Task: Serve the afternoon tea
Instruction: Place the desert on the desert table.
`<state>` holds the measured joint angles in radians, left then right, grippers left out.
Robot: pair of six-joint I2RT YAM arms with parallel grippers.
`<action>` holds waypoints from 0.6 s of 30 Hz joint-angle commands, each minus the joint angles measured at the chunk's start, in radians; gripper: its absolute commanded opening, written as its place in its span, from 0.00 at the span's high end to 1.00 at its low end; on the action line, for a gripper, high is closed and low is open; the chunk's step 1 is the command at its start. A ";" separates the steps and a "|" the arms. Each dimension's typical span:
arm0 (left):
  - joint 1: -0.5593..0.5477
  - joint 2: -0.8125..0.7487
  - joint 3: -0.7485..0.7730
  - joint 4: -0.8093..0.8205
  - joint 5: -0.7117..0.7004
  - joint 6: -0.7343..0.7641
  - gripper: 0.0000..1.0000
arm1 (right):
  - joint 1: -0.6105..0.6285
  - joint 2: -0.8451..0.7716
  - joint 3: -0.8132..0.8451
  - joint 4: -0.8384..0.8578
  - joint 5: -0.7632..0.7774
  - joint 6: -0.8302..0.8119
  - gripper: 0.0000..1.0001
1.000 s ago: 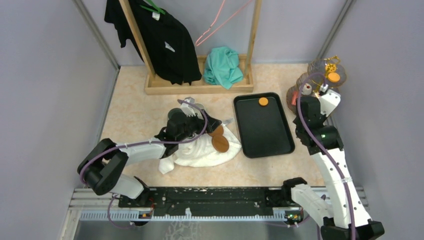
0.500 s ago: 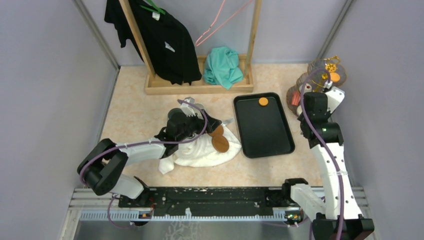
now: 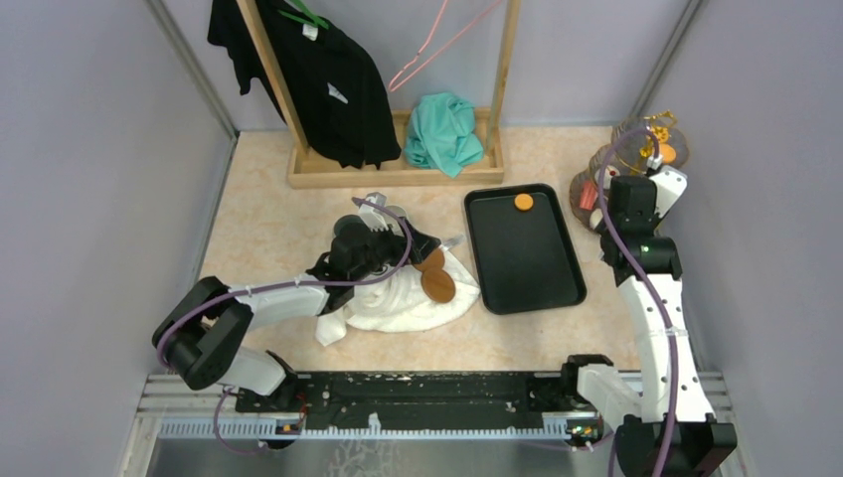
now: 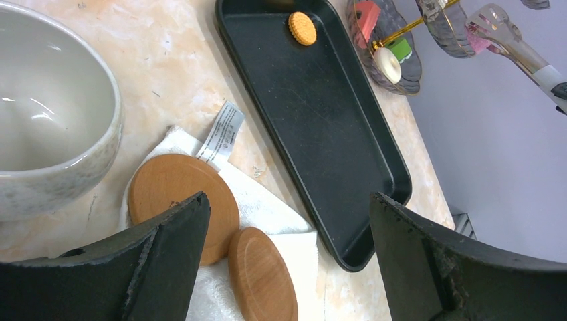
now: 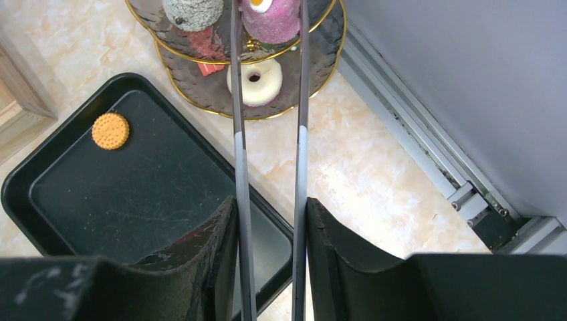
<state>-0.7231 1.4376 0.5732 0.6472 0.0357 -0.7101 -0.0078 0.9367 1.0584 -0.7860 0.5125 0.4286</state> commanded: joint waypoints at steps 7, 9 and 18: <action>-0.004 -0.024 -0.007 0.002 -0.008 0.012 0.07 | -0.064 0.019 0.039 0.135 -0.022 -0.047 1.00; -0.004 -0.026 -0.007 0.000 -0.009 0.012 0.07 | -0.073 0.027 0.041 0.145 -0.033 -0.051 1.00; -0.004 -0.029 -0.004 -0.002 -0.008 0.012 0.07 | -0.119 0.063 0.037 0.185 -0.064 -0.051 1.00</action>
<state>-0.7231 1.4361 0.5732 0.6464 0.0322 -0.7101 -0.1032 1.0000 1.0584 -0.7094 0.4576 0.3878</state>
